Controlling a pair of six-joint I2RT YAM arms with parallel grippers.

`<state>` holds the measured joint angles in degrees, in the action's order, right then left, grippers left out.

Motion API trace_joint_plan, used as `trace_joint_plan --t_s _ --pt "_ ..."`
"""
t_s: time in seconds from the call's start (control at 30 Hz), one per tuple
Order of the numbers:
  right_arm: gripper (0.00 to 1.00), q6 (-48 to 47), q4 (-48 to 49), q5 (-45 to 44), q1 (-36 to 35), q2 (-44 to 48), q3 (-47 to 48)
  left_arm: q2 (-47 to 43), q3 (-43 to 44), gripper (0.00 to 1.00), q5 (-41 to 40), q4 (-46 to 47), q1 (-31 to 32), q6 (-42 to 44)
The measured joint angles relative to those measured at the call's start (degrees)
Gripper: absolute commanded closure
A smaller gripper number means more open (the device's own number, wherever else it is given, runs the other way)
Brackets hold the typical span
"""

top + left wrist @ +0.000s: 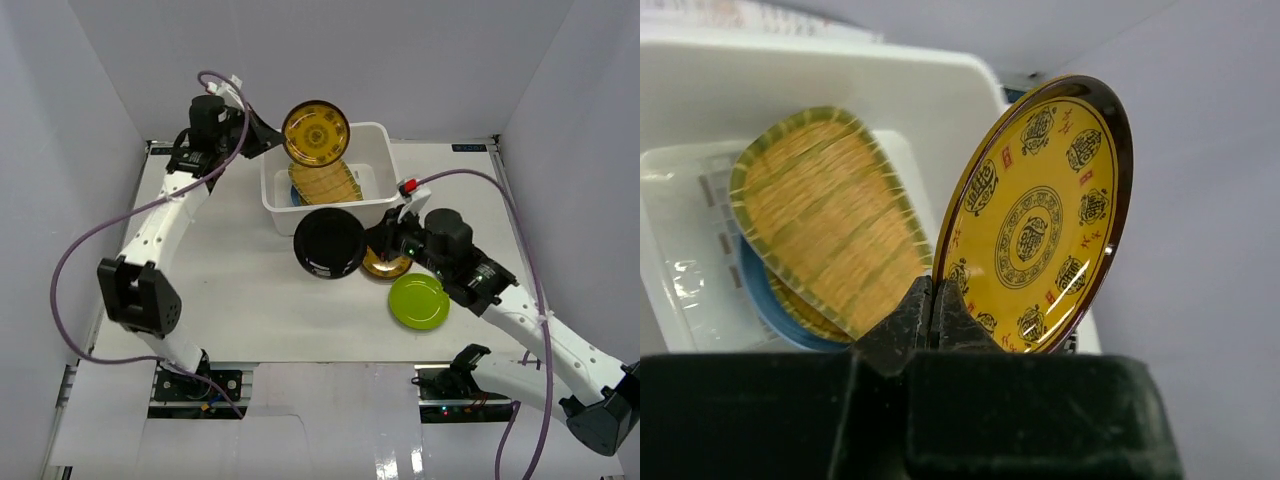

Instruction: Place the plates into the plastic bin on the countertop

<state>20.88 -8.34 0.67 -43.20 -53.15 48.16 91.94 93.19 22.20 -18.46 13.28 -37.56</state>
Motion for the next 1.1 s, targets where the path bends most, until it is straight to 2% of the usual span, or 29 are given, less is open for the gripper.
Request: trace_joint_plan --t_s 0.13,0.27,0.37,0.5,0.57,0.6,0.67,0.7,0.73,0.87,1.0,1.1 --pt "0.92 -1.95 -1.38 -5.25 2.84 1.22 7.56 12.17 5.6 1.0 -3.26 -4.96 1.03 3.37" --pt "0.92 -2.91 -2.82 -9.57 6.6 0.85 11.15 21.86 11.34 1.0 -6.49 -9.94 1.49 6.19" --pt "0.92 -2.69 -3.13 -9.62 10.64 -2.43 14.43 27.69 16.48 1.0 -7.34 -13.16 1.9 8.09" --pt "0.92 -0.85 -0.24 -7.82 15.76 -11.76 19.17 32.65 21.35 1.0 -8.15 -16.06 2.95 10.4" --pt "0.92 -0.09 0.79 -7.17 17.07 -16.98 21.94 33.38 21.7 0.88 -8.33 -16.74 3.3 11.28" --pt "0.92 0.26 1.6 -6.64 17.64 -20.65 23.91 33.44 21.73 0.7 -8.48 -17.29 3.41 11.65" --pt "0.92 0.94 2.49 -5.86 18.08 -26.14 27.04 33.44 21.81 0.53 -8.61 -17.99 3.58 12.61" --pt "0.92 1.29 2.51 -5.35 18.18 -28.98 28.81 33.44 22.08 0.39 -8.7 -18.05 3.72 12.74" --pt "0.92 1.49 2.71 -4.96 18.21 -31.19 30.21 33.44 22.27 0.34 -8.72 -18.05 3.76 13.18" --pt "0.92 2.16 2.86 -4.48 18.18 -38.07 34.16 33.27 22.47 0.26 -8.55 -17.53 4.0 12.94" --pt "0.92 2.95 2.93 -4.11 18.23 -42.34 36.76 31.17 20.98 0.26 -8.52 -16.31 4.11 12.44" --pt "0.92 3.43 2.84 -3.23 18.34 -45.11 38.4 26.1 18.18 0.28 -9.51 -14.08 4.09 11.85"
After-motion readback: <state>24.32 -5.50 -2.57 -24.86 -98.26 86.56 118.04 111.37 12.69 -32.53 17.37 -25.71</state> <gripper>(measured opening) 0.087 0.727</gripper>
